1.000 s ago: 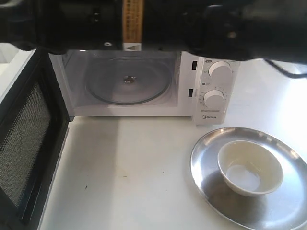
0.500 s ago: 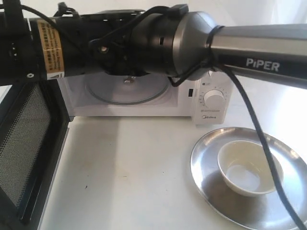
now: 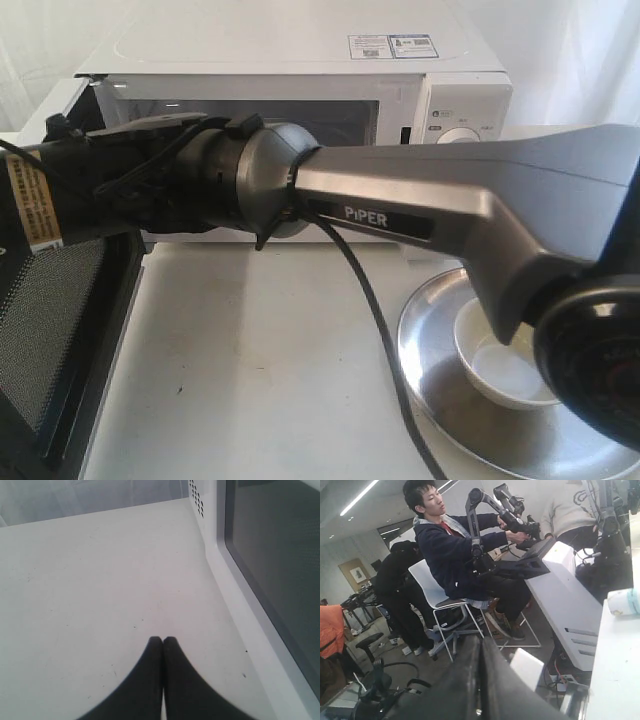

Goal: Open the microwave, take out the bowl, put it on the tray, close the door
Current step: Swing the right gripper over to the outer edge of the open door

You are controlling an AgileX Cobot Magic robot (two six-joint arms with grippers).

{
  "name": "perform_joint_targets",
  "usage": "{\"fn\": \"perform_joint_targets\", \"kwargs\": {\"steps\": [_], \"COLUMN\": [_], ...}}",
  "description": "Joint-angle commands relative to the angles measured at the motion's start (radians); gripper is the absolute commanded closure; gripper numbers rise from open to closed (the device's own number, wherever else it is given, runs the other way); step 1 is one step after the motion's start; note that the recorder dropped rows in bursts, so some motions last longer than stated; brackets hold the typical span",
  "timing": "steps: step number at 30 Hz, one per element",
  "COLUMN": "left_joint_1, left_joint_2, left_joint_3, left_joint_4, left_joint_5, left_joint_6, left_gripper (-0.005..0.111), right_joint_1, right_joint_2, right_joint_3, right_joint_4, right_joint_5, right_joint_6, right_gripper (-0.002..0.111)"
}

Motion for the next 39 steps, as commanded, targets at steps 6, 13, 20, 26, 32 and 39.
{"fn": "perform_joint_targets", "kwargs": {"steps": [6, 13, 20, 26, 32, 39], "left_joint_1": [-0.001, -0.001, -0.001, -0.001, -0.001, -0.001], "left_joint_2": [-0.002, -0.002, -0.002, -0.002, -0.002, -0.002], "left_joint_3": [0.003, 0.003, 0.003, 0.003, 0.003, 0.003], "left_joint_4": [-0.004, -0.004, -0.004, -0.004, -0.004, -0.004], "left_joint_5": [-0.002, -0.002, -0.002, -0.002, -0.002, -0.002], "left_joint_6": [-0.006, -0.006, -0.006, -0.006, -0.006, -0.006], "left_gripper": [0.107, 0.107, 0.107, 0.107, 0.107, 0.107], "right_joint_1": [0.001, -0.014, -0.015, -0.038, -0.089, -0.212], "right_joint_2": [0.006, 0.006, -0.023, -0.042, -0.120, -0.169], "right_joint_3": [-0.016, -0.016, -0.014, -0.002, -0.003, -0.002], "right_joint_4": [-0.014, -0.138, -0.424, -0.448, -0.448, -0.448], "right_joint_5": [-0.016, -0.016, 0.234, 0.417, 0.488, 0.427], "right_joint_6": [0.039, 0.200, 0.349, 0.396, 0.354, 0.419], "right_gripper": [0.108, 0.108, 0.108, 0.108, 0.108, 0.108]}}
